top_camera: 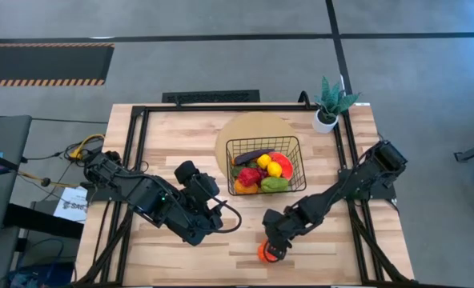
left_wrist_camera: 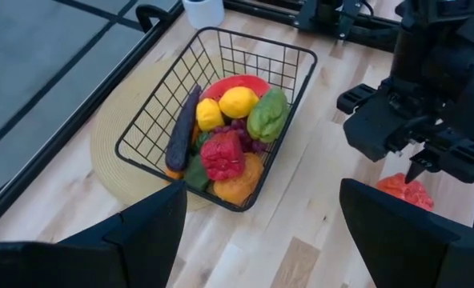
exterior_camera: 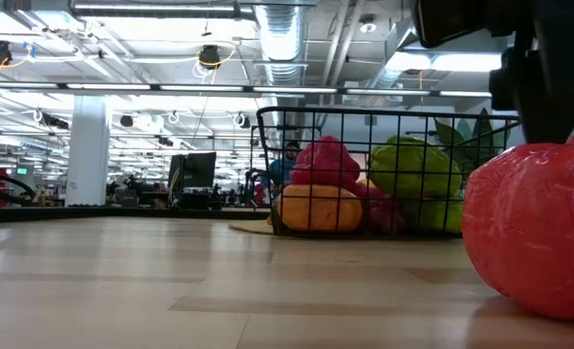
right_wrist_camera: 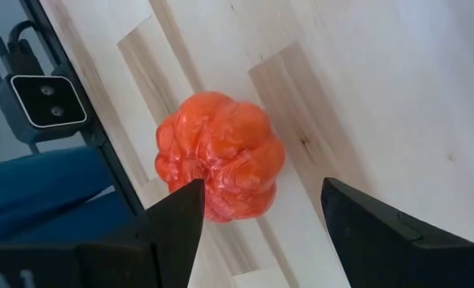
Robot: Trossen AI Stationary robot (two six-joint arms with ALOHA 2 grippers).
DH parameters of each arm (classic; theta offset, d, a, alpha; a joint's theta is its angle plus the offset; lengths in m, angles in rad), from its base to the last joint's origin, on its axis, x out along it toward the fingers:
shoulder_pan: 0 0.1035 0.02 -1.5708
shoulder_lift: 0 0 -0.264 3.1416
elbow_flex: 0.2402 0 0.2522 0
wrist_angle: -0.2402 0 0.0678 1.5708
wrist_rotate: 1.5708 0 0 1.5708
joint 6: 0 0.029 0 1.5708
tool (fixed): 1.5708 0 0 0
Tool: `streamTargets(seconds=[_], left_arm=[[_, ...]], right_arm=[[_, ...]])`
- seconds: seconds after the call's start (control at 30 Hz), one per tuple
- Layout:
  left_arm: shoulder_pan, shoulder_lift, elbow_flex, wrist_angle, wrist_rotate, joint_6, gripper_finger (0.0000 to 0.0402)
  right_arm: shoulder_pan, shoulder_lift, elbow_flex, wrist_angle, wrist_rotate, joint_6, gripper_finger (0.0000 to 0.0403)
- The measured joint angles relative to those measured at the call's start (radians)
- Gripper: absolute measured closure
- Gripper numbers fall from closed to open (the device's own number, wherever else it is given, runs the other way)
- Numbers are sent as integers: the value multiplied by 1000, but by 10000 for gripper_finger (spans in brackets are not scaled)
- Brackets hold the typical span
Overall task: Build produce basket
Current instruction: Put the orange pumpkin into the wire basket
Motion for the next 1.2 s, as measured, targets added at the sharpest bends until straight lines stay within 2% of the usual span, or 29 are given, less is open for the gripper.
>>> streamTargets(seconds=[0.37,0.6,1.03,1.2], left_arm=[[0,0,0,0,-11,16,88],[0,0,0,1,-11,16,88],[0,0,0,-3,-7,17,88],[0,9,-1,-4,43,4,88]], right_arm=[[-5,1,0,33,0,-37,131],[8,82,-1,139,-47,-20,131],[4,80,0,172,-53,-26,131],[4,80,0,176,-54,-28,131]])
